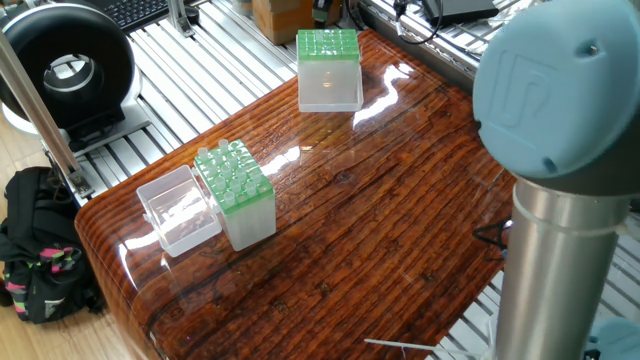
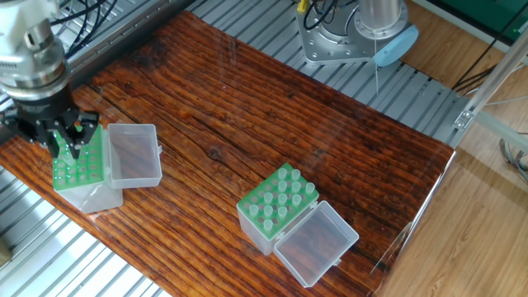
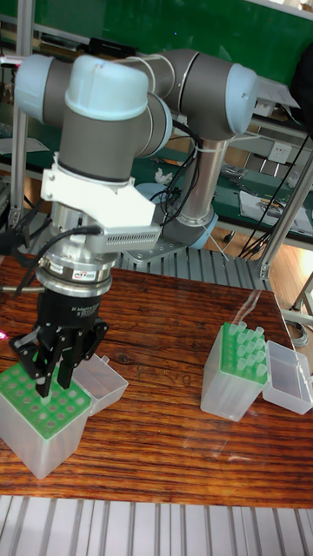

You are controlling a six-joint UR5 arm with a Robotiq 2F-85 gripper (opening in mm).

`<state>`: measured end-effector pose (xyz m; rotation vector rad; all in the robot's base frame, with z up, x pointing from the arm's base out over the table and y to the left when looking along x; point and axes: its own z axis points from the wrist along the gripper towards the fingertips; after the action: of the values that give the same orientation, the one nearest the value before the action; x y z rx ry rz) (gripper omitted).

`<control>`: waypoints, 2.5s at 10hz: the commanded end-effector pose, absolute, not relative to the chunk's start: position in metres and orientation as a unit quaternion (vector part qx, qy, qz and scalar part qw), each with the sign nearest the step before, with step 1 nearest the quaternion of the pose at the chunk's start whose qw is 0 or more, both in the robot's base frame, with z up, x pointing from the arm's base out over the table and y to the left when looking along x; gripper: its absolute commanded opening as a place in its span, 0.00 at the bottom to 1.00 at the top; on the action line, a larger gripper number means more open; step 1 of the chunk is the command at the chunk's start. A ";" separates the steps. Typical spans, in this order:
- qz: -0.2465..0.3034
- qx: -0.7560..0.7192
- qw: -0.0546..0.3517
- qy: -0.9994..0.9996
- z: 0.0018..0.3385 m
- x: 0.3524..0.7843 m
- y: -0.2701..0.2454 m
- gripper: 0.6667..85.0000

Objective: Transfer all large pipette tips from one holder to another

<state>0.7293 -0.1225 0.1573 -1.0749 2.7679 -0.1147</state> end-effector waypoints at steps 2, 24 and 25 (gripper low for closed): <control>-0.042 -0.370 0.087 0.924 0.152 0.735 -0.125 0.39; -0.028 -0.387 0.081 0.918 0.142 0.729 -0.128 0.28; -0.028 -0.386 0.082 0.918 0.143 0.729 -0.128 0.25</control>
<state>0.7276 -0.1304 0.1412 -1.1719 2.7492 -0.1021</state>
